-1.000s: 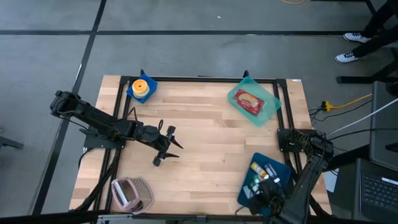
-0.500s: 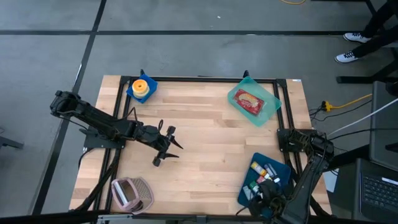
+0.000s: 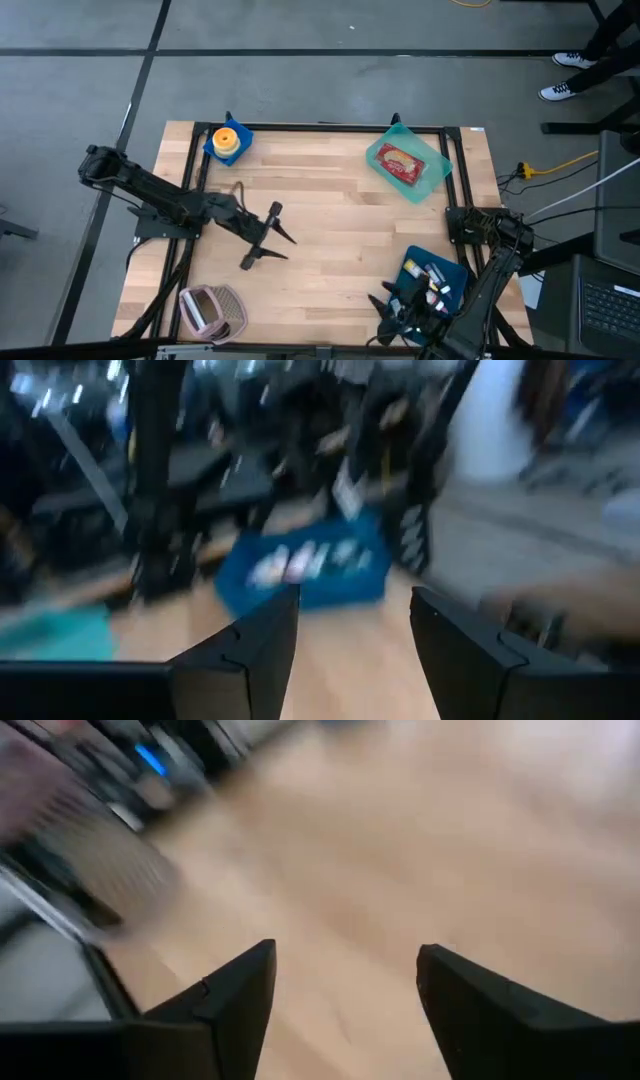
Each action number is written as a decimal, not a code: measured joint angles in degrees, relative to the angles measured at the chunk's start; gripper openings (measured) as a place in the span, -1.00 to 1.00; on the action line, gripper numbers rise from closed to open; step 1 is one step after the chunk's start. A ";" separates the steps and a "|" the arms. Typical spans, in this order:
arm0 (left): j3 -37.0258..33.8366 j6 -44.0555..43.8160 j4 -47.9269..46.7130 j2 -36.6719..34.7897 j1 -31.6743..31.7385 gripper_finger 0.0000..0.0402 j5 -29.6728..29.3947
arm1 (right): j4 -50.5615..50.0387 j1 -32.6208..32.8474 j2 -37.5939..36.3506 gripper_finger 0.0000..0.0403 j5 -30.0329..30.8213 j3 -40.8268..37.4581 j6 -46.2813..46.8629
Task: Pick & Place Food Item
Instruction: Return to Home Position
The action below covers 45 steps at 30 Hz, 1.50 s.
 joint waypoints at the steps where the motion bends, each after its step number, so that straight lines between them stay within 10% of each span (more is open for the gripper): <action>1: 0.00 -0.64 1.57 -1.01 -0.03 -0.06 1.43 | 0.37 -0.36 0.00 0.16 4.97 0.00 -2.44; 7: 0.00 -3.28 0.01 -13.97 0.25 -0.06 2.05 | 3.70 -2.02 -0.09 0.10 25.03 0.00 -18.03; 15: 0.04 -8.52 -16.92 -35.92 0.23 -0.06 0.24 | 4.73 -1.17 -1.09 0.10 28.53 0.00 -22.05; 30: -1.45 -13.28 -30.62 -51.95 -2.24 -0.06 14.61 | 14.07 -3.31 -1.07 0.10 7.98 0.00 -32.40; 38: -1.46 -11.79 -30.83 -51.66 -2.18 -0.06 13.89 | 33.62 -3.39 -1.58 0.10 9.16 0.00 -55.92; 45: -1.46 -11.75 -29.85 -51.68 -2.18 -0.06 13.87 | 61.25 -3.47 -2.62 0.10 -1.87 0.00 -82.48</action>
